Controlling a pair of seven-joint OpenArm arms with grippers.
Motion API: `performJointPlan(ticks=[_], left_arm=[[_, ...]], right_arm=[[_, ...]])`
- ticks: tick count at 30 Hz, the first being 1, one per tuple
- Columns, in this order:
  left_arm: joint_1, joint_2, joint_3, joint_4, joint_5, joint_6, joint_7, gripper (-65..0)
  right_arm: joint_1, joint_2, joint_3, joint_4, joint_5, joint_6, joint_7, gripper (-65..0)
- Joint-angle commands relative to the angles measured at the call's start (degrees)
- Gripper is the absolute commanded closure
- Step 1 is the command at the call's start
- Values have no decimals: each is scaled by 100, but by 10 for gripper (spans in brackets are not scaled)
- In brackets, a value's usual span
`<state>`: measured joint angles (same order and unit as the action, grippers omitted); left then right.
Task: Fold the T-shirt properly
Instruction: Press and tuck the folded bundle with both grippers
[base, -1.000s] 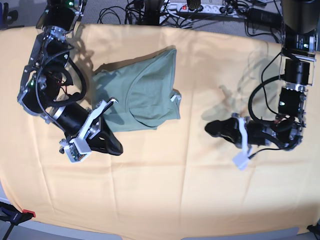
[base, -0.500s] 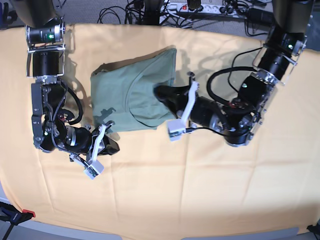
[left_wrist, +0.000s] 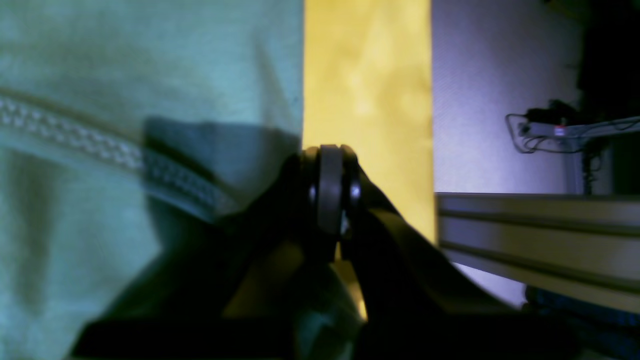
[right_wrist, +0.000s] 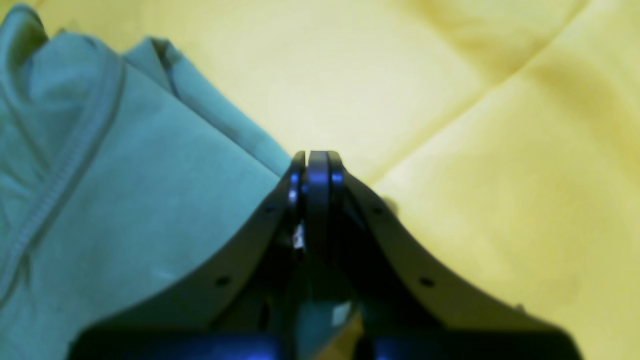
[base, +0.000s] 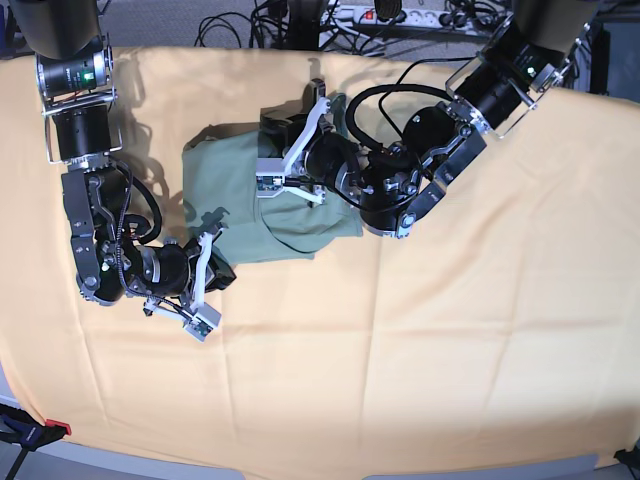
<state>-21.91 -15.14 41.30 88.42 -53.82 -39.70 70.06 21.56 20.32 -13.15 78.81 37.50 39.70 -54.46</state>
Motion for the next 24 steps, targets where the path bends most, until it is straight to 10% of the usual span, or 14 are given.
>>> performJointPlan(ticks=[1,11,24], left_arm=[[-146,-11,-39,83,-7,-30,-133,0],[-302,-313,-37,59,1720,146,-1064,0],[-1276,-306,-39,-737,2793,376,-2452,0]], right_arm=[[160,68,28,83,101,30,114,0],[63,109,28,85,225,30,-120,0],[-463,811,96,297,3429,30,-1327,0]])
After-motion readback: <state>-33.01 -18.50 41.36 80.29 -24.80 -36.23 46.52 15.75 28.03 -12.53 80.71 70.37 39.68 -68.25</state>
